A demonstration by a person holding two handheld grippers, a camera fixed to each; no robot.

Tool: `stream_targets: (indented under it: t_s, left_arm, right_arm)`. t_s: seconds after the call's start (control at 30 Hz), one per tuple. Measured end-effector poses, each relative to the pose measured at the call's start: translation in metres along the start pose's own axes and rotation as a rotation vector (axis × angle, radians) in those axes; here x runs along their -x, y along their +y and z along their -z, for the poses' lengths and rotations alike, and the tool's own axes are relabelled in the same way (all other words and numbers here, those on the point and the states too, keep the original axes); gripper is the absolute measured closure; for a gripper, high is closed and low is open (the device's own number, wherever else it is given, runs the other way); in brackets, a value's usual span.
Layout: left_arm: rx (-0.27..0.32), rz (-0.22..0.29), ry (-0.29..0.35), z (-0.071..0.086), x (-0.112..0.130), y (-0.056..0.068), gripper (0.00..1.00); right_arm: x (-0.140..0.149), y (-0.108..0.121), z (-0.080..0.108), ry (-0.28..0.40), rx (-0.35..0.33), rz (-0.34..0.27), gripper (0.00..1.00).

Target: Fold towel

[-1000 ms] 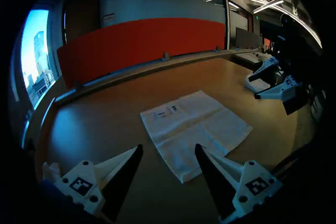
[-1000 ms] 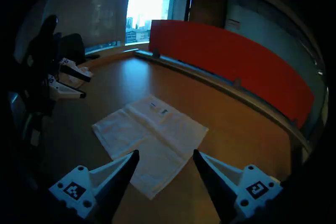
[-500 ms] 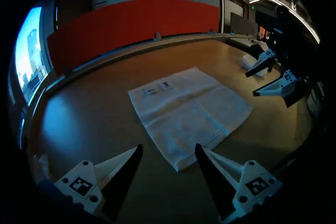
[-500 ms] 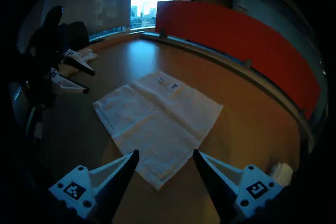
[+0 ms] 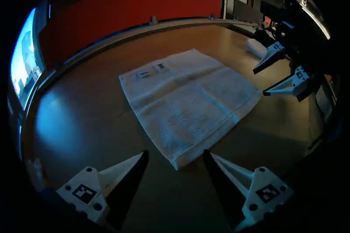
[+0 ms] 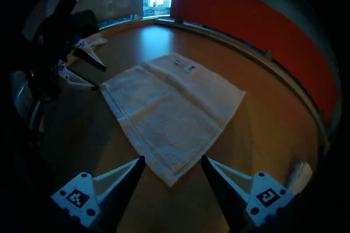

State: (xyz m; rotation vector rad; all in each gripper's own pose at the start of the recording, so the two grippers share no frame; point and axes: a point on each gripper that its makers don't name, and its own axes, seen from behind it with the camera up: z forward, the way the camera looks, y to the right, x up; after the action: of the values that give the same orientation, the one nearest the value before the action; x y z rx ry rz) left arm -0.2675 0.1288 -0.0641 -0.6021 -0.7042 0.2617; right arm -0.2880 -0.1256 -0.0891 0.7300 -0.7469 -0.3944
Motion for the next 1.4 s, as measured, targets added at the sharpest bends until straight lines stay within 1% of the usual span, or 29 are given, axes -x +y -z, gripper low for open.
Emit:
stream_targets:
  t_s: [0.17, 0.43, 0.57, 0.83, 0.9, 1.1, 1.23, 1.3, 1.4]
  left_arm:
    - [0.014, -0.001, -0.027, -0.007, 0.006, 0.002, 0.08]
    - [0.036, -0.009, -0.051, -0.016, 0.012, 0.007, 0.08]
    - [0.043, -0.011, -0.059, -0.02, 0.013, 0.009, 0.08]
    - [0.05, -0.025, -0.057, -0.023, 0.011, 0.01, 0.08]
    - [0.05, -0.025, -0.058, -0.023, 0.011, 0.01, 0.08]
    - [0.041, -0.018, -0.068, -0.024, 0.011, 0.01, 0.09]
    - [0.037, -0.013, -0.07, -0.024, 0.01, 0.011, 0.12]
    - [0.035, -0.011, -0.071, -0.024, 0.011, 0.011, 0.16]
    - [0.032, -0.008, -0.074, -0.024, 0.011, 0.01, 0.25]
  right_arm:
    - [0.011, 0.002, -0.003, -0.025, -0.005, 0.012, 0.0]
    - [0.022, 0.003, -0.006, -0.054, -0.022, -0.008, 0.02]
    - [0.027, 0.003, -0.007, -0.065, -0.035, -0.011, 0.08]
    - [0.029, 0.0, -0.007, -0.065, -0.058, -0.017, 0.18]
    - [0.029, 0.001, -0.007, -0.065, -0.059, -0.018, 0.23]
    - [0.028, 0.004, -0.009, -0.072, -0.059, -0.021, 0.41]
    - [0.028, 0.004, -0.009, -0.072, -0.063, -0.017, 0.43]
    - [0.028, 0.003, -0.009, -0.071, -0.065, -0.015, 0.46]
    - [0.027, 0.002, -0.008, -0.07, -0.068, -0.014, 0.5]
